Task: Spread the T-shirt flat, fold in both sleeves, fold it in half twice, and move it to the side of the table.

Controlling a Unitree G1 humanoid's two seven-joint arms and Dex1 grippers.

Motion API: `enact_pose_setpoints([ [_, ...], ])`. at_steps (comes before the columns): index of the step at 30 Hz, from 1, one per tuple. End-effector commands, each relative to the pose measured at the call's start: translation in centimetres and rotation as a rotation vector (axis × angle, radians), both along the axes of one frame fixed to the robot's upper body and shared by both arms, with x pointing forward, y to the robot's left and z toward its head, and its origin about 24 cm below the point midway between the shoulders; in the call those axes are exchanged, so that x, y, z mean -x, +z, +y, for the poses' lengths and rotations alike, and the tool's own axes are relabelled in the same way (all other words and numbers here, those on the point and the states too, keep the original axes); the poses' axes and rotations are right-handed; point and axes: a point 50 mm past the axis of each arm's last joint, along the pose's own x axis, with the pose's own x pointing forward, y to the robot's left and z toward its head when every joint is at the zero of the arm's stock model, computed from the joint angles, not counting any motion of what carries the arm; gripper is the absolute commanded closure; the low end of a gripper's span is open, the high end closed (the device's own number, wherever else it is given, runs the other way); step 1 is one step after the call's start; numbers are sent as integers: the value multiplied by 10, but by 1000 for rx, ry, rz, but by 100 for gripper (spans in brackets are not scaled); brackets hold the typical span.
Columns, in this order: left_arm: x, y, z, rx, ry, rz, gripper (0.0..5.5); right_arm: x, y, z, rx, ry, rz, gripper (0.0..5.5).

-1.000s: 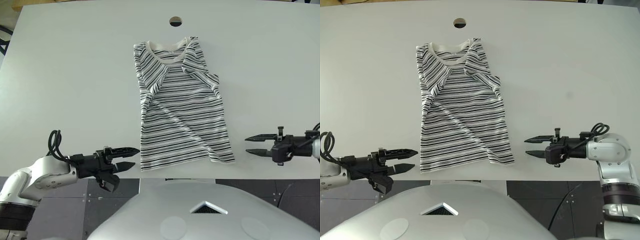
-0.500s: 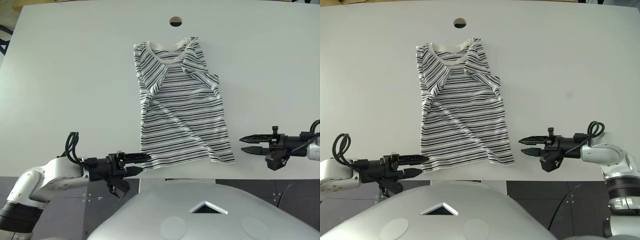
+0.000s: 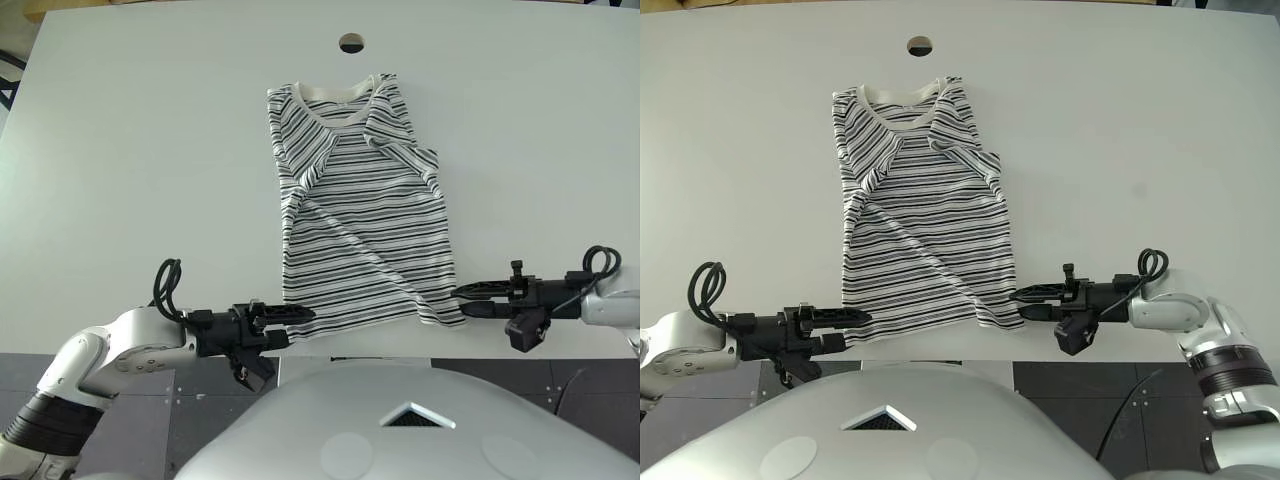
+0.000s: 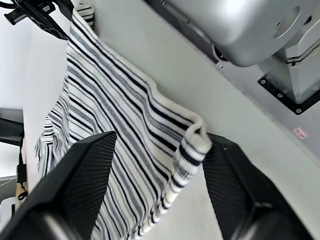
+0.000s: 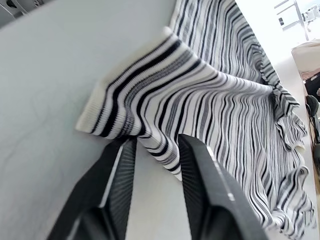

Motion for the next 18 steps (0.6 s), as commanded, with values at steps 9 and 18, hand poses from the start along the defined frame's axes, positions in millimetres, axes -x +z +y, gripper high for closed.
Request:
enact_pose_setpoints([
  [9, -8, 4, -2, -46, 16, 3, 461, 32, -34, -6, 232, 102, 202, 540],
  [18, -17, 22, -13, 52, 133, 135, 538, 28, -17, -4, 145, -44, 332, 540],
])
